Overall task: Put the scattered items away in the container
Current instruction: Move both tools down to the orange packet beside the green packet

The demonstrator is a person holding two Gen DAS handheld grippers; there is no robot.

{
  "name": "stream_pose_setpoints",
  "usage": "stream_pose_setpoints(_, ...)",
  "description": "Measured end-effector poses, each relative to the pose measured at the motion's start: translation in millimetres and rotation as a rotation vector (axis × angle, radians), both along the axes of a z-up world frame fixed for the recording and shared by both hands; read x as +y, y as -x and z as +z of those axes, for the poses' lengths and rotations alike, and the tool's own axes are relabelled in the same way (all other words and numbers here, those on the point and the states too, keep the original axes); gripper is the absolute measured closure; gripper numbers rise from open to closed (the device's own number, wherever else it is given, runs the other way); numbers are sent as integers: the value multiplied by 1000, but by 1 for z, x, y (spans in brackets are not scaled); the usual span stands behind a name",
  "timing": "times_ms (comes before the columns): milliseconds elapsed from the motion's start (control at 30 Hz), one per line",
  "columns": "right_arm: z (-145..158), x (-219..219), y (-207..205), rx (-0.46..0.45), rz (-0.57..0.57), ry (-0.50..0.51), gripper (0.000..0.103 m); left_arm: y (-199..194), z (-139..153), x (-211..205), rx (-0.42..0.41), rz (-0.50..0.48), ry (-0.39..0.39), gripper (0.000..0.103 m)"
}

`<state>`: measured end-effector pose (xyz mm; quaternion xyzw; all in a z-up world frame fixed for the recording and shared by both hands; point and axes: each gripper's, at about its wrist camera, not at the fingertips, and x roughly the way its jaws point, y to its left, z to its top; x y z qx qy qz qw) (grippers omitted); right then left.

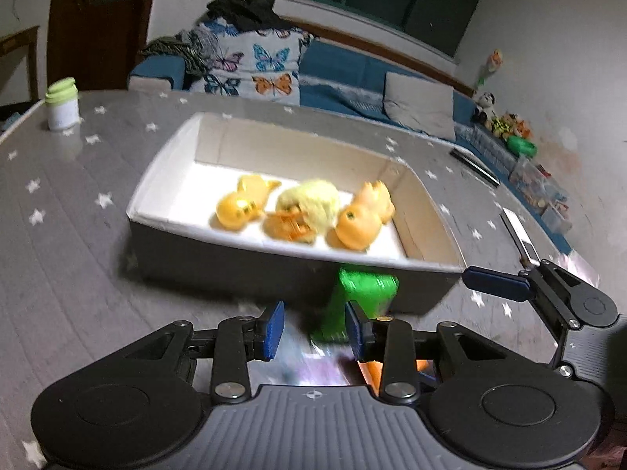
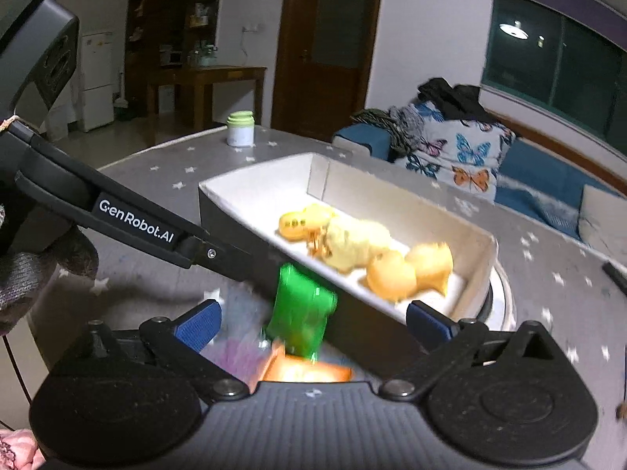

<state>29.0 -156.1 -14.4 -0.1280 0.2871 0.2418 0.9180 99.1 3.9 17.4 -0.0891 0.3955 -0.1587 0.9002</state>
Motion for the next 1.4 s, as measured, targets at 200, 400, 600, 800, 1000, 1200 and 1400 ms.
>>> stream_pose_setpoints(200,-17,-6,6,45,-50,-10,2,4,-16,-12,40,-36,3,67)
stream_pose_setpoints(400,-34,-11,14,90,-78,-5,8,3,-27,-23,71,-57,1,67)
stream_pose_setpoints(600,-49,-15,11,154,-117,-47,18,2,-35,-28,97,-62,13,67)
stream_pose_setpoints(800,-52,-12,9,164,-122,-58,25,-1,-35,-32,101,-64,29,67)
stream_pose_setpoints(1000,-54,-12,8,166,-128,-66,34,0,-35,-35,109,-76,43,67)
stream_pose_setpoints(1200,-55,-13,9,166,-130,-79,39,1,-37,-41,112,-112,58,73)
stream_pose_setpoints(1400,-54,-13,12,154,-142,-83,40,6,-33,-41,88,-131,61,78)
